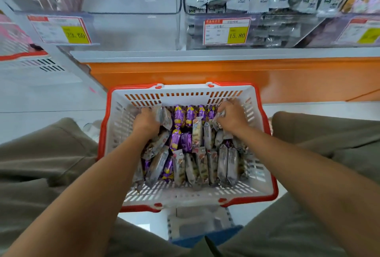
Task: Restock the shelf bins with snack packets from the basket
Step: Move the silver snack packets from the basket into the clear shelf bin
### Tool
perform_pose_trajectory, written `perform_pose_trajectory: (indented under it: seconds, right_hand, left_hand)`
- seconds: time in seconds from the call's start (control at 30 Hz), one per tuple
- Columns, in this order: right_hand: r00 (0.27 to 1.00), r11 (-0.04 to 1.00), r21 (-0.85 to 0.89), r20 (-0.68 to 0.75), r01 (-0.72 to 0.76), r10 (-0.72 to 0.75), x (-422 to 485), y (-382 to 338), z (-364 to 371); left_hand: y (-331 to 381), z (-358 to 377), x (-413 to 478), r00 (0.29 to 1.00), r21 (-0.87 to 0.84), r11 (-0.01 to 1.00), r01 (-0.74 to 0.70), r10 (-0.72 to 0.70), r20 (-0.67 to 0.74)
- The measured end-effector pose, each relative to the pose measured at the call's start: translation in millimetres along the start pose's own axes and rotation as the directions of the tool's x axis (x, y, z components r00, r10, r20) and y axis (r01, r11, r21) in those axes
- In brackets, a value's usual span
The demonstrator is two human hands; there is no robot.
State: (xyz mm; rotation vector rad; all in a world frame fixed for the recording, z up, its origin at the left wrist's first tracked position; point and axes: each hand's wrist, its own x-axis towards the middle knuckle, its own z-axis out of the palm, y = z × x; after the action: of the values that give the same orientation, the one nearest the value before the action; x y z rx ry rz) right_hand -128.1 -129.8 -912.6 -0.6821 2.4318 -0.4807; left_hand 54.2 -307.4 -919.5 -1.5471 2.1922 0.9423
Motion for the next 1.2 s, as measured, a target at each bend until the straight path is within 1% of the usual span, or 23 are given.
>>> perform_pose_trajectory:
  seconds: [0.07, 0.1, 0.13, 0.2, 0.27, 0.3, 0.33, 0.37, 0.4, 0.43, 0.5, 0.57, 0.63, 0.77, 0.87, 0.93, 1.03, 1.07, 1.1, 1.17, 1.2]
  right_hand:
    - [1.000, 0.996, 0.093, 0.013, -0.004, 0.003, 0, 0, -3]
    - [1.000, 0.989, 0.146, 0.028, -0.005, 0.001, -2, 0, -4]
    - [0.999, 0.981, 0.196, 0.050, -0.008, -0.002, -4, -2, -6]
    - [0.996, 0.957, 0.290, 0.087, -0.010, -0.016, -10, -7, -10]
    - [0.993, 0.923, 0.385, 0.108, -0.008, -0.036, -19, -15, -15]
    - [0.991, 0.908, 0.419, 0.123, -0.006, -0.050, -24, -20, -17]
    - [0.988, 0.896, 0.444, 0.141, -0.004, -0.066, -29, -26, -19]
    - [0.984, 0.884, 0.467, 0.155, 0.001, -0.083, -35, -31, -21]
    - [0.983, 0.869, 0.495, 0.154, 0.011, -0.100, -40, -36, -22]
    - [0.984, 0.844, 0.536, 0.138, 0.018, -0.109, -45, -41, -22]
    - [0.993, 0.776, 0.631, 0.079, 0.014, -0.083, -54, -49, -22]
    - [0.999, 0.709, 0.705, 0.016, 0.013, -0.035, -60, -54, -22]
    - [1.000, 0.669, 0.743, -0.011, 0.017, -0.014, -64, -56, -22]
    - [0.997, 0.620, 0.785, 0.054, -0.013, -0.048, -69, -56, -21]
    - [0.993, 0.592, 0.806, 0.081, -0.016, -0.083, -75, -62, -20]
    - [0.992, 0.579, 0.815, 0.076, -0.004, -0.101, -78, -66, -19]
    - [0.988, 0.566, 0.824, 0.061, 0.030, -0.141, -86, -70, -23]
    - [0.986, 0.563, 0.825, 0.052, 0.047, -0.158, -88, -71, -25]
    - [0.984, 0.563, 0.824, 0.040, 0.066, -0.175, -90, -72, -27]
    - [0.977, 0.572, 0.814, 0.024, 0.104, -0.212, -93, -72, -31]
    - [0.973, 0.581, 0.804, 0.015, 0.124, -0.229, -95, -73, -34]
  left_hand:
    - [2, -4, -7, 0.999, -0.034, 0.999, 0.011, -0.009, 0.045]
    - [3, -3, -11, 0.998, -0.077, 0.997, 0.021, -0.016, 0.062]
    - [6, -5, -16, 0.997, -0.164, 0.986, 0.042, -0.030, 0.072]
    - [14, -6, -26, 0.989, -0.350, 0.929, 0.121, -0.084, 0.118]
    - [19, -6, -30, 0.969, -0.521, 0.827, 0.214, -0.112, 0.220]
    - [22, -7, -34, 0.955, -0.650, 0.714, 0.259, -0.086, 0.285]
    - [28, -11, -41, 0.955, -0.767, 0.584, 0.265, -0.051, 0.291]
    - [30, -12, -47, 0.953, -0.829, 0.477, 0.292, -0.077, 0.291]
    - [32, -10, -49, 0.947, -0.856, 0.412, 0.312, -0.060, 0.316]
    - [34, -9, -54, 0.953, -0.881, 0.369, 0.296, -0.050, 0.299]
    - [42, -8, -62, 0.955, -0.901, 0.316, 0.296, -0.065, 0.291]
    - [45, -10, -66, 0.956, -0.912, 0.286, 0.293, -0.109, 0.273]
    - [48, -15, -73, 0.962, -0.918, 0.291, 0.271, -0.110, 0.249]
    - [54, -19, -90, 0.974, -0.931, 0.288, 0.222, -0.018, 0.227]
    - [55, -17, -92, 0.982, -0.925, 0.334, 0.179, -0.007, 0.187]
    - [59, -24, -105, 0.985, -0.912, 0.382, 0.151, 0.017, 0.170]
    - [65, -22, -106, 0.981, -0.896, 0.412, 0.164, 0.025, 0.191]
    - [66, -25, -110, 0.983, -0.898, 0.407, 0.166, 0.007, 0.185]
    - [66, -24, -108, 0.983, -0.910, 0.380, 0.167, 0.004, 0.182]
    - [69, -28, -112, 0.976, -0.923, 0.343, 0.176, 0.061, 0.209]
    - [71, -30, -114, 0.972, -0.924, 0.344, 0.169, 0.096, 0.213]
